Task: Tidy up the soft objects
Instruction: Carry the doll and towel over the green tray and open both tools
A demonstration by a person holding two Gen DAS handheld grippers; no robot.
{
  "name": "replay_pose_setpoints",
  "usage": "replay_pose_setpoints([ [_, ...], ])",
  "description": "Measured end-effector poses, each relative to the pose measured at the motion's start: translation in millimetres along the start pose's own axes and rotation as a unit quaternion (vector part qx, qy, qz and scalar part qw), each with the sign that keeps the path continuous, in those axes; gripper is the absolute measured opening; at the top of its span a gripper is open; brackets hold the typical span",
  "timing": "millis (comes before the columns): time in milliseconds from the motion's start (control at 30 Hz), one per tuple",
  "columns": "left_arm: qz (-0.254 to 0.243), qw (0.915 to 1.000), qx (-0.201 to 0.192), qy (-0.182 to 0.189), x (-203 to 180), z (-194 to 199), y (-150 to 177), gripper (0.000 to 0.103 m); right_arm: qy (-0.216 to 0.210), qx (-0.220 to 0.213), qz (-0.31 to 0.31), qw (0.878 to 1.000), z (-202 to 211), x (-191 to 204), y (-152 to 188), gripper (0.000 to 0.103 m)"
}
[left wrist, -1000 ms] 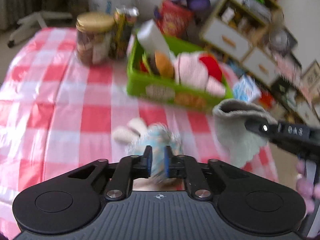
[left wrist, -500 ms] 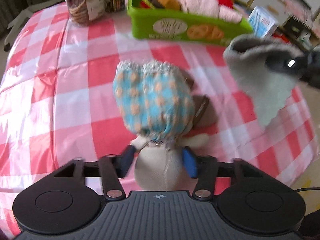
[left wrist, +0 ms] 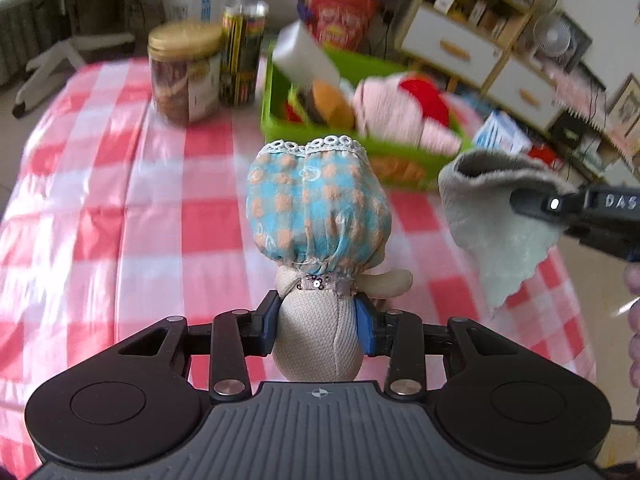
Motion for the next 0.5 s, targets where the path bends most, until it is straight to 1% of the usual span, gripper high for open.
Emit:
replay_pose_setpoints([
  [100,0.001,0.9996,-0.027,0.007,-5.9,7.2,-23.4,0.039,-0.01,-0.017,-0.014,1.0,4.5,0.5,-15.6,0.0],
  [200,-0.003,0.9987,-0.049,0.014,-12.0,9.1,-51.7,0.039,-0.016,-0.045,-0.023,0.999,7.3,-0.2,-41.9,0.0],
  [300,-0.015,0.9975,-0.067,0.015,-20.9,5.4,-82.6,0.039,-0.022,-0.079,-0.031,0.996,8.8,-0.6,-69.5,0.0],
  [367,-0.024,0.9966,-0.078,0.014,-27.7,0.3,-102.5,0.039,-0.021,-0.093,-0.032,0.995,7.1,-1.2,-82.6,0.0],
  [500,-0.045,0.9939,-0.1,0.01,-41.1,-13.5,-137.0,0.039,-0.021,-0.107,-0.036,0.993,-4.2,-4.7,-100.1,0.0],
])
Point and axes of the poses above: each gripper's, at about its wrist camera, not at the fingertips, and z roughly against the way its jaws point, x to its left, y to its underside, the point moved 8 cm from there along -z, roughly the way its jaws point
